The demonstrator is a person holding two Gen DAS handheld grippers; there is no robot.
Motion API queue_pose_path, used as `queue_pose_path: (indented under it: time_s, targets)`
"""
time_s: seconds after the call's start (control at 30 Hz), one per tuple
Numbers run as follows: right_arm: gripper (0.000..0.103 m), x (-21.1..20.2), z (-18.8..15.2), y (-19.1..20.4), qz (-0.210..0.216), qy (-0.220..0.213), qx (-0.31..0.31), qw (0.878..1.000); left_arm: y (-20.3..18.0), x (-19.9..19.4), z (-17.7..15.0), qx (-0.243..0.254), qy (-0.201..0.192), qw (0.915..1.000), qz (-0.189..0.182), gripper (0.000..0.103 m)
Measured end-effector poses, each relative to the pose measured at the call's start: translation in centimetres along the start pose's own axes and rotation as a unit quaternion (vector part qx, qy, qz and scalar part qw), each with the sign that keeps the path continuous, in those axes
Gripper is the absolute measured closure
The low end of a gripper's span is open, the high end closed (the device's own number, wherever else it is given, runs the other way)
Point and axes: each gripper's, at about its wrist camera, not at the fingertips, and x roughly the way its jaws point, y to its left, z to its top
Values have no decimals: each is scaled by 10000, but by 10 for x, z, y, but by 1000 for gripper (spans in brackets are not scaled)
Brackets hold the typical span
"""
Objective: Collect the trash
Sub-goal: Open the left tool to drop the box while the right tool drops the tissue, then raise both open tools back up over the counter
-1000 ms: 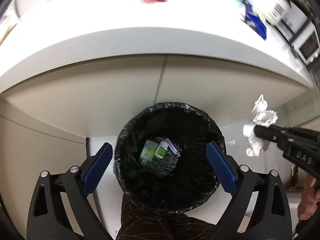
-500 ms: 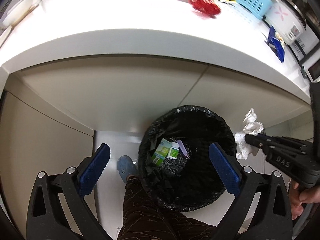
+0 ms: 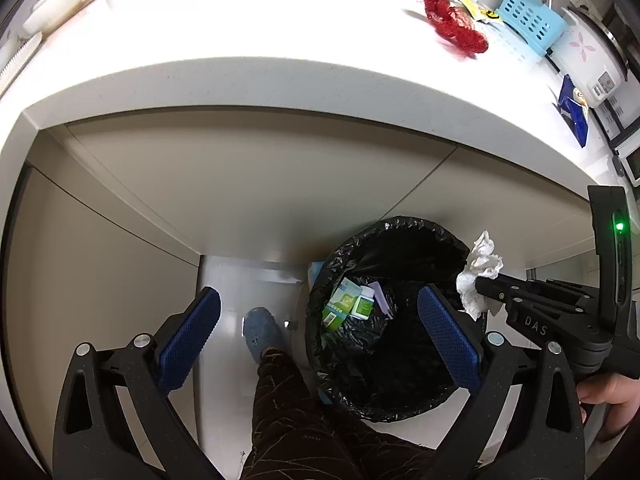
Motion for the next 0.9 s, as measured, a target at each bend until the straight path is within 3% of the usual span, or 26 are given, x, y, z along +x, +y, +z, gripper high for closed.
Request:
queue_pose_path:
  time_s: [0.2, 0.33, 0.47, 0.7, 0.9]
  targets:
    - [79, -5, 0, 2, -43, -40, 31, 10000, 0, 2, 0, 18, 32, 10000, -24, 6]
    - [60, -16, 1, 3, -66, -143, 31, 9999, -6, 1, 1, 61, 17, 10000, -40, 6]
    - [51, -21, 1, 5, -107, -233, 4, 9997, -11, 0, 2, 89, 2, 9999, -51, 6]
    - [21, -37, -2, 6, -328, -513, -128, 9981, -19, -5, 0, 144, -42, 9999, -69, 6]
    - [15, -58, -5, 8, -527, -802, -278, 9950, -28, -16, 1, 175, -109, 9997, -134, 6]
